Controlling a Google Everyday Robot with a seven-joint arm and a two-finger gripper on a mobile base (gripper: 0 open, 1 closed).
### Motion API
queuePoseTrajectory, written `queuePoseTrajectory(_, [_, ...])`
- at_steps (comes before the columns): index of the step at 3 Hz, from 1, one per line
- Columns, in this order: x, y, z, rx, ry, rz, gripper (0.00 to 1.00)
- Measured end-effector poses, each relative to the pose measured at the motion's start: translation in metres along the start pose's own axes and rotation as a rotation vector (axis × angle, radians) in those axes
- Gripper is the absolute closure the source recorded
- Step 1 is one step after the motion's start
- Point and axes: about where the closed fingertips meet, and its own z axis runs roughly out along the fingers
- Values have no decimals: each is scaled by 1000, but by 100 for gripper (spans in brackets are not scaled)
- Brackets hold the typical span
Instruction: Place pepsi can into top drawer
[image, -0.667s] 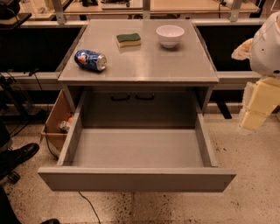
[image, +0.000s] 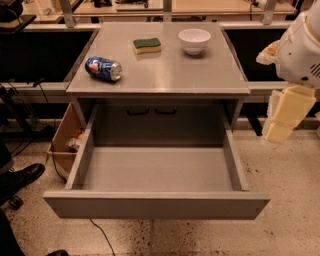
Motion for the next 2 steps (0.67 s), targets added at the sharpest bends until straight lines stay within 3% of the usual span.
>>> queuePoseTrajectory(1, [-39,-18,18,15,-59,-50,0])
queuePoseTrajectory(2, [-110,-52,49,42,-152,-108,0])
